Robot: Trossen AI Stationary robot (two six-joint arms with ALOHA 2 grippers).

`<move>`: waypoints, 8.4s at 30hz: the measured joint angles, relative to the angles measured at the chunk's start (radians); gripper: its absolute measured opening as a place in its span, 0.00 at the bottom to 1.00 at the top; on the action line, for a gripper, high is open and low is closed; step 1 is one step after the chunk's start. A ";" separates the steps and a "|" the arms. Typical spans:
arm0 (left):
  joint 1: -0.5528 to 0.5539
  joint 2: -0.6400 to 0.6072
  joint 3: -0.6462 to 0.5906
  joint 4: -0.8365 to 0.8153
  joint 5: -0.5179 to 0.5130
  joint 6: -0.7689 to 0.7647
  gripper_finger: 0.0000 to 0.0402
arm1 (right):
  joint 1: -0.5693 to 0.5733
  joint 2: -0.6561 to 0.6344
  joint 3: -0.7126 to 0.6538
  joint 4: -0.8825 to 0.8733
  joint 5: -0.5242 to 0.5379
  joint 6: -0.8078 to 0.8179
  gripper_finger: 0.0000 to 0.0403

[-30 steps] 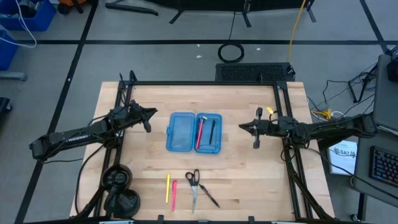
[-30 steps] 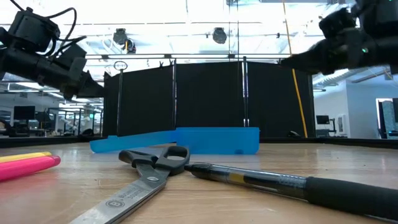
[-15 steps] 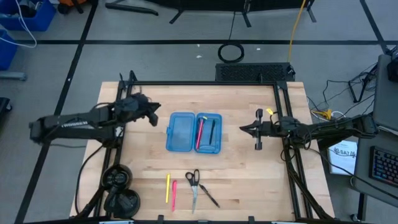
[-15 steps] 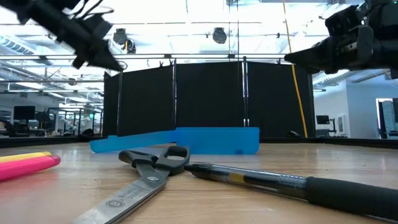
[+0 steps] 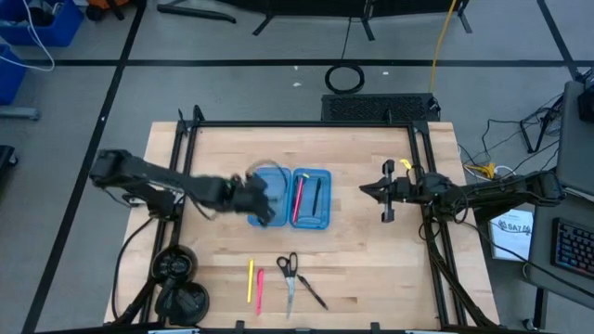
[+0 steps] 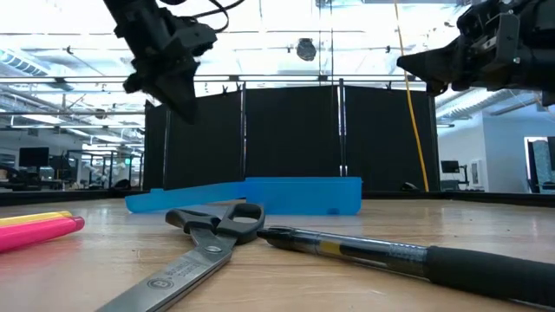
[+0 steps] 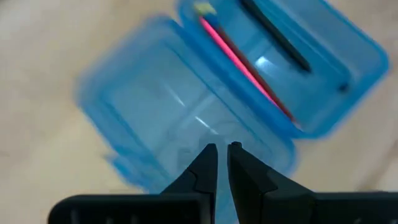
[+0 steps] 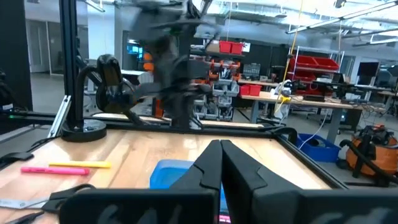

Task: Pick & place school supplies into a supply box
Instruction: Put the yellow pen into the blue supply box, then put the black pen into the blue supply box

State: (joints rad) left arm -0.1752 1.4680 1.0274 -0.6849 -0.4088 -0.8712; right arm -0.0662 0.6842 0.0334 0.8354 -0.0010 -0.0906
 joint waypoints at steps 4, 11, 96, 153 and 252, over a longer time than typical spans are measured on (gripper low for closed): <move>-0.111 0.107 0.005 -0.001 -0.021 -0.217 0.10 | 0.000 0.001 0.000 -0.029 0.000 0.000 0.00; -0.234 0.231 -0.016 -0.085 -0.027 -0.588 0.10 | 0.000 0.001 0.000 -0.041 0.000 0.001 0.00; -0.511 0.577 0.292 -0.158 0.473 -0.967 0.46 | 0.001 0.000 0.001 0.072 -0.001 0.001 0.00; 0.287 0.489 0.311 0.323 0.494 -0.268 0.05 | 0.000 0.001 0.001 -0.027 0.002 -0.103 0.00; 0.477 -0.969 -0.772 0.673 0.756 1.231 0.01 | 0.002 0.061 0.001 -0.144 0.000 0.188 0.00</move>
State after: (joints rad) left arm 0.3016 0.4992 0.2552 -0.0115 0.3468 0.3594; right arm -0.0639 0.7448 0.0344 0.6910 -0.0010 0.0976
